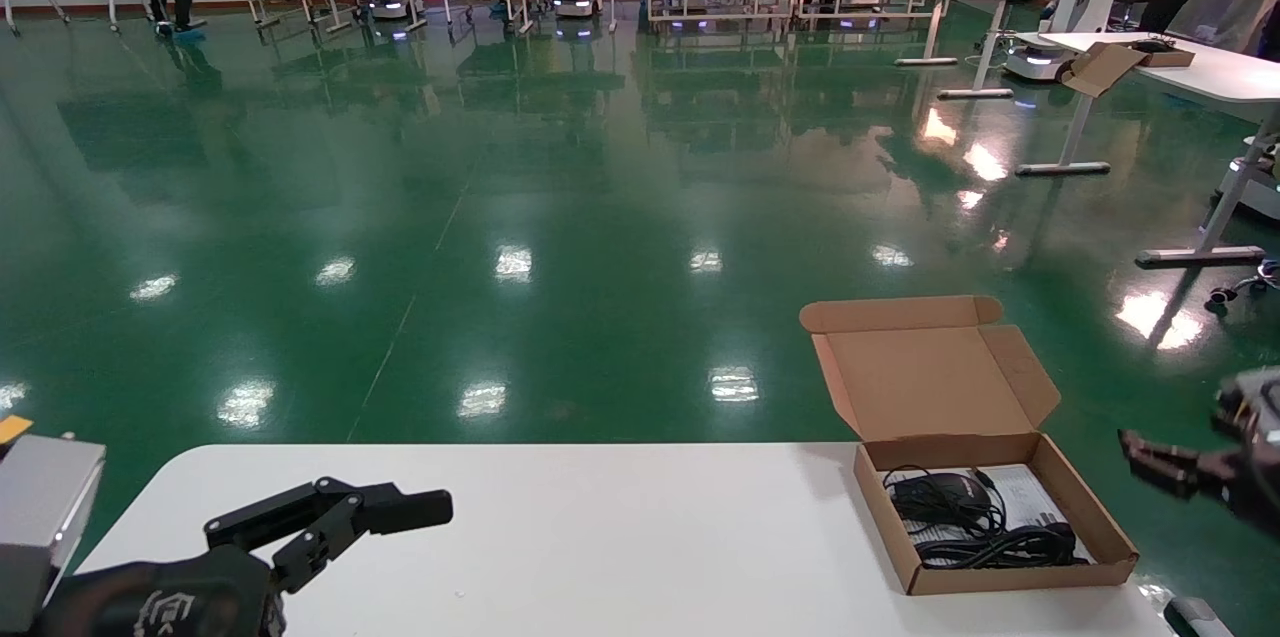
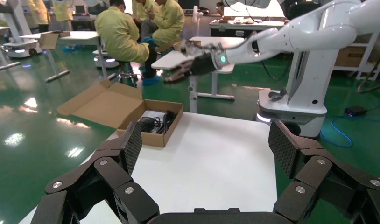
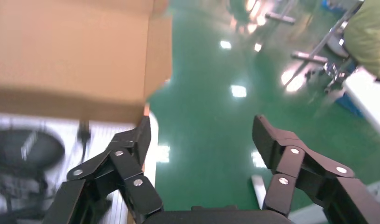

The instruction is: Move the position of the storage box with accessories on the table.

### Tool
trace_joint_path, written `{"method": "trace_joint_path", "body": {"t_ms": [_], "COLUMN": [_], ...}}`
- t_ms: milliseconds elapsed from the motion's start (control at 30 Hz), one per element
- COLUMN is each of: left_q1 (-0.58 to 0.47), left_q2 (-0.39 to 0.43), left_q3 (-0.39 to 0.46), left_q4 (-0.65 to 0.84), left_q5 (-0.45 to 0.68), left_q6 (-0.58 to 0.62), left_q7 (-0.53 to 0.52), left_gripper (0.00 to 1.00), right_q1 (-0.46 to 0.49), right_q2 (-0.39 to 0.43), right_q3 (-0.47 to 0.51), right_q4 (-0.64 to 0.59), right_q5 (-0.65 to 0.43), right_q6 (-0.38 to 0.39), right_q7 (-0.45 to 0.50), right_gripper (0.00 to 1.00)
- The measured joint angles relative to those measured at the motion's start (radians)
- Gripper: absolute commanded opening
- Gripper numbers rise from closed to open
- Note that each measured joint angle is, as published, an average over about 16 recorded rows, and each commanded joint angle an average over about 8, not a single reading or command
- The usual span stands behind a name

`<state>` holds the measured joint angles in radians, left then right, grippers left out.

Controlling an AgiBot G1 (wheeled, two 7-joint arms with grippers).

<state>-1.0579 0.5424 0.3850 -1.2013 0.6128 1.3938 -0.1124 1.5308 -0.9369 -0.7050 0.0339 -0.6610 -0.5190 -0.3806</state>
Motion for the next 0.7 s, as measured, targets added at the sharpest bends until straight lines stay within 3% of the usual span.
{"method": "trace_joint_path", "body": {"t_ms": [333,700], "left_q1": [0.000,0.000], "left_q2": [0.000,0.000], "left_q3": [0.000,0.000], "left_q4": [0.000,0.000], "left_q5": [0.000,0.000], "left_q6": [0.000,0.000], "left_q7": [0.000,0.000], "left_gripper": [1.00,1.00], "right_q1": [0.138,0.237], "right_q2": [0.008,0.017], "right_q3": [0.041,0.095], "right_q4": [0.048,0.127], "right_q5": [0.061,0.156], "right_q6": [-0.134,-0.472], "right_q7": [0.058,0.228], "right_gripper": [1.00,1.00]}}
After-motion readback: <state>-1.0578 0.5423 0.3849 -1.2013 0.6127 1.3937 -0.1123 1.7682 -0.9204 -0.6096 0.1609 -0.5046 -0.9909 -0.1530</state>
